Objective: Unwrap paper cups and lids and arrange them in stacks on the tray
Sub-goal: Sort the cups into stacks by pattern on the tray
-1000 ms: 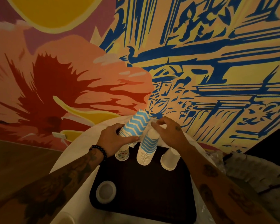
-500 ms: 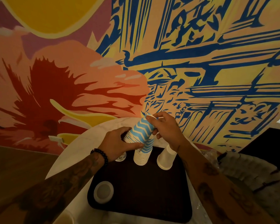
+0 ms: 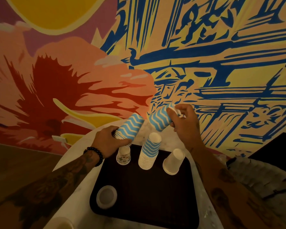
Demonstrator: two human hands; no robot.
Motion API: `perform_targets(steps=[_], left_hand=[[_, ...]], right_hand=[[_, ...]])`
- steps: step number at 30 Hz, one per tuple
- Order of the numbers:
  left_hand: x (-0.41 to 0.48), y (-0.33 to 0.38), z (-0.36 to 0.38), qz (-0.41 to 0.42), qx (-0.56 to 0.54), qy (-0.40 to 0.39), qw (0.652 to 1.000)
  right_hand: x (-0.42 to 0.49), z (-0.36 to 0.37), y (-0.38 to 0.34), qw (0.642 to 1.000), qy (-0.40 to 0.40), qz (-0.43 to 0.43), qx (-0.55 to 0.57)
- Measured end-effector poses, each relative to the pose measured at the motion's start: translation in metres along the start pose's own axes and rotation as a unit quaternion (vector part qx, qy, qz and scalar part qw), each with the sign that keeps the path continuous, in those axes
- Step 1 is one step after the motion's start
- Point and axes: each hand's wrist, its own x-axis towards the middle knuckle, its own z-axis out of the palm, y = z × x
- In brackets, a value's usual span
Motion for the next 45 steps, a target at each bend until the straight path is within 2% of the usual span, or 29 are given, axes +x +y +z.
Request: perform_targets(steps=[3,7,12,15,18,22,24,26,29,34,45], left_hand=[[0.006,-0.007,-0.004,-0.02,-0.005,0.02,1.0],[0.01,-0.008,-0.002,-0.023,-0.019,0.027,0.999],[0.009,-0.002,0.004,-0.007,-0.039,0.019,0.999],[0.008,0.003,0.004,0.005,-0.044,0.008,0.999],[0.005,0.009,0.003,0.016,-0.051,-0.005,0.999],[0.003,0.015,0.004,0.033,-0.045,-0.012,0.998],[0.002,0.018,0.004,0.043,-0.041,-0.012,0.998],[-0.001,0.023,0.005,0.056,-0.039,-0.013,0.998],[-0.007,0.03,0.007,0.079,-0.043,-0.022,0.996],[-0.019,0.037,0.009,0.121,-0.041,-0.041,0.991],[-0.024,0.04,0.007,0.134,-0.019,-0.04,0.99]], right_hand=[[-0.003,-0.003,0.005,0.993,-0.032,-0.062,-0.096],[-0.012,0.007,0.021,0.98,-0.079,-0.084,-0.16],[-0.019,0.018,0.047,0.966,-0.16,-0.053,-0.198],[-0.024,0.022,0.061,0.94,-0.204,-0.047,-0.271],[-0.026,0.021,0.064,0.925,-0.211,-0.064,-0.309],[-0.021,0.017,0.047,0.951,-0.152,-0.063,-0.262],[-0.019,0.016,0.031,0.974,-0.135,-0.015,-0.184],[-0.018,0.014,0.011,0.985,-0.138,0.048,-0.087],[-0.021,0.014,-0.004,0.982,-0.166,0.09,-0.012],[-0.03,0.016,-0.006,0.982,-0.167,0.085,0.003],[-0.032,0.016,-0.004,0.988,-0.143,0.061,0.02]])
